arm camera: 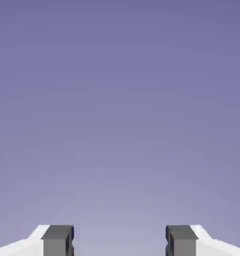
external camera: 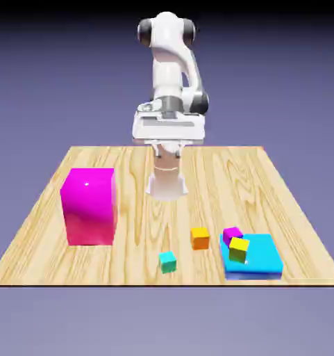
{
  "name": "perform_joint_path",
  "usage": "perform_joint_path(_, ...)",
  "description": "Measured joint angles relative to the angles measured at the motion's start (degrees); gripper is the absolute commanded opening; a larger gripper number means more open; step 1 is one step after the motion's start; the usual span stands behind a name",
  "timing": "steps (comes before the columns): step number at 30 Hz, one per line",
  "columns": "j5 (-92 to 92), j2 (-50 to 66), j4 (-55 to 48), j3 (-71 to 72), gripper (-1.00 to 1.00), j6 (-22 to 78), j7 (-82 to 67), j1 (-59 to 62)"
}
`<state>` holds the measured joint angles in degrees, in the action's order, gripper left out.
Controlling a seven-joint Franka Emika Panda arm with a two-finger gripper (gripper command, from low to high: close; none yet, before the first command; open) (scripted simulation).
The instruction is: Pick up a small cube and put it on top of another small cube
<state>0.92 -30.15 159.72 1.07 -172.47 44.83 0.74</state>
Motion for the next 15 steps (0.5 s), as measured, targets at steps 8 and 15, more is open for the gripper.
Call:
perform_joint_path(8, 6.1, 16.6, -8.5, 7.1, 0.00, 10.2, 15.7, 9.5)
perform_joint_path(15, 11.5, 31.1, -15.9, 13.3, 0.00, 19.1, 29.5, 17.8)
